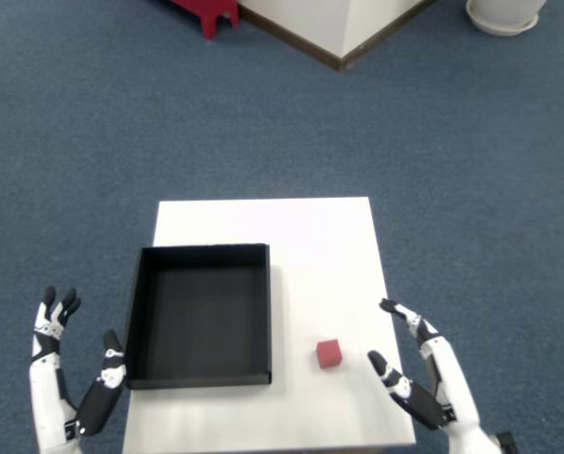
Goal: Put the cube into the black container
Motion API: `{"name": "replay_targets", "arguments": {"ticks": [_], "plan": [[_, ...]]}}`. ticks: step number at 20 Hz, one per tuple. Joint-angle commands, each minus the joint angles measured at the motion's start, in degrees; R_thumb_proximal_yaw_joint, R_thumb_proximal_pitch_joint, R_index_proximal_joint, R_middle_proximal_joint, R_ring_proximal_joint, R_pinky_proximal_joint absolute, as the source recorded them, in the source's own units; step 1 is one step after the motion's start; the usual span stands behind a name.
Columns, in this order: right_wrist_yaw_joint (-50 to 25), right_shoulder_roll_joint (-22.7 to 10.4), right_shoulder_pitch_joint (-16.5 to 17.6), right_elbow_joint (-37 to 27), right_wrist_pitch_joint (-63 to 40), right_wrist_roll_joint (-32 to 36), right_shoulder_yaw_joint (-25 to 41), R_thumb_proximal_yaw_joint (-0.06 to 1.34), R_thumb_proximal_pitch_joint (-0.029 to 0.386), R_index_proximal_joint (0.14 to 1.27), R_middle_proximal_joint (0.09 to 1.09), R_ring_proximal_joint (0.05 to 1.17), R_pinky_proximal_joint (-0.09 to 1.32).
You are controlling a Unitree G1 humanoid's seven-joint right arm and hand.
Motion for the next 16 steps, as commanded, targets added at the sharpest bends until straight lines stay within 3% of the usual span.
{"name": "replay_targets", "arguments": {"ticks": [1,11,15,16], "plan": [[-3.4,-1.0,-2.5,1.0,-4.6,-1.4,1.5,0.54,-0.005,0.37,0.21,0.16,-0.01],[-18.8,-0.8,-11.2,6.4,-5.0,-7.0,19.0,0.50,-0.007,0.38,0.21,0.16,-0.02],[-29.5,2.8,-15.4,17.5,-4.5,-5.5,31.6,0.49,-0.008,0.39,0.20,0.16,-0.02],[-34.8,3.8,-16.8,22.9,-4.2,-4.8,38.2,0.48,-0.009,0.39,0.20,0.16,-0.02]]}}
